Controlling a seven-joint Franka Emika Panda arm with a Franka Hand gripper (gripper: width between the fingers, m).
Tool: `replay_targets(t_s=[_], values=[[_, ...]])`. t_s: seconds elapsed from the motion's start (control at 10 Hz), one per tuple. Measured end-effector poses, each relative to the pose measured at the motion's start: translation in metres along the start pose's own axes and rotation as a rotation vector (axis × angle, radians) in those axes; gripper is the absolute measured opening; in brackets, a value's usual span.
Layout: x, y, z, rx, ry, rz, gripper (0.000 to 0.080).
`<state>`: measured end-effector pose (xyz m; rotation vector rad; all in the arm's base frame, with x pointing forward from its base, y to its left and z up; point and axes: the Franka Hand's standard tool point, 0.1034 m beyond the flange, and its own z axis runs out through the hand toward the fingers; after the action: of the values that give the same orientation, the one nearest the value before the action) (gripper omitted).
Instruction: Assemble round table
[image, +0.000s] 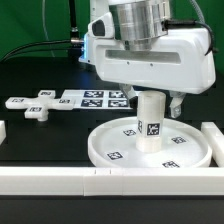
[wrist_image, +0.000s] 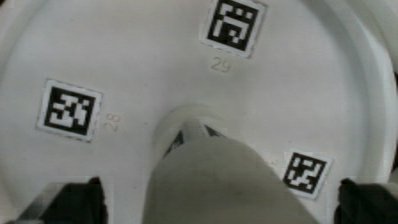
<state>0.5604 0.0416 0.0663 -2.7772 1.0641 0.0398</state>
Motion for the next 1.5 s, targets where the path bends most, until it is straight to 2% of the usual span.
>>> replay_targets(t_s=[0.2, 0.4, 0.7, 1.1, 1.3, 1.5], values=[[0.0001, 0.0003, 0.0001, -0.002, 0.0, -0.155, 0.0649], [0.0006, 0.0007, 0.0, -0.022, 0.006, -0.417, 0.0649], [0.0015, 0.0021, -0.0002, -0.039, 0.003, -0.693, 0.0649], [0.0031, 0.004, -0.0001, -0.043, -0.001, -0.943, 0.0649], [0.0067, 0.0015, -0.0009, -0.084, 0.028, -1.209, 0.0649], [0.0087, 0.0039, -0.0001, -0.099, 0.018, -1.401, 0.0649]])
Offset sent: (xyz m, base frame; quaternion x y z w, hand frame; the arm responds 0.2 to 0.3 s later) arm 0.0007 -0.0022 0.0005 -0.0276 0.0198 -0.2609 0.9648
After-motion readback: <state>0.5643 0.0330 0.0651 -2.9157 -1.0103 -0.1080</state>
